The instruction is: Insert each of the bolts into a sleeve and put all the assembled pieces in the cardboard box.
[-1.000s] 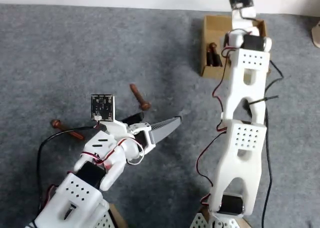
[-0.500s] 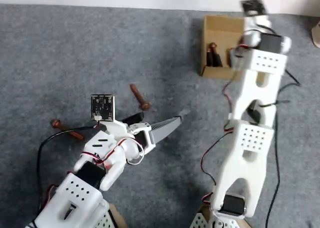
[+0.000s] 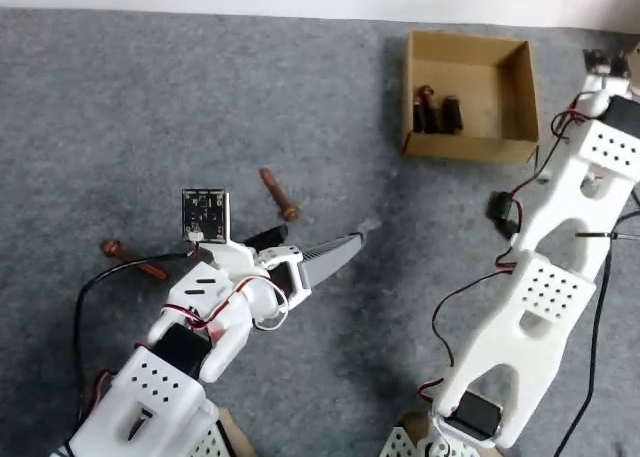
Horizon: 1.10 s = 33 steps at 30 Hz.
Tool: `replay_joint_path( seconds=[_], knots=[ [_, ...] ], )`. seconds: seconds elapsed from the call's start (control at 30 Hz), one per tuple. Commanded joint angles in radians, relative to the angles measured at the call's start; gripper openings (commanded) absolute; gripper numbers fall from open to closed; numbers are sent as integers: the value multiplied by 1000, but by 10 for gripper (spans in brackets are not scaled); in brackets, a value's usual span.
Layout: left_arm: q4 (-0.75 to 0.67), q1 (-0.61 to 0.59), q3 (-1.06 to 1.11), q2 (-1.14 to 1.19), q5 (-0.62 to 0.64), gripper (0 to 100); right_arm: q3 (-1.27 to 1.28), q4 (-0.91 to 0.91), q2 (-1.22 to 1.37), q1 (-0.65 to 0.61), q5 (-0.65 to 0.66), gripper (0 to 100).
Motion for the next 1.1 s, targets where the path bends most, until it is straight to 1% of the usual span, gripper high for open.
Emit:
replay_joint_path(
  seconds=[0.0, 0.37, 0.43, 0.57, 0.73, 0.93, 1.07],
  knots=[
    [-25, -2, -7, -12, 0, 421, 41, 18, -16, 1, 9, 98],
    [-25, -2, -7, -12, 3, 421, 127, 15, -16, -50, 2, 98],
    [-25, -2, -7, -12, 3, 421, 137, 15, -16, -64, -32, 98],
    [-25, -2, -7, -12, 2, 421, 139, 15, -15, -107, -57, 98],
    [-25, -2, -7, -12, 2, 421, 140, 15, -2, -130, -112, 98],
    [-25, -2, -7, -12, 0, 421, 128, 13, 154, -125, -209, 98],
    [-25, -2, -7, -12, 0, 421, 127, -31, 231, -122, -252, 99]
  ],
)
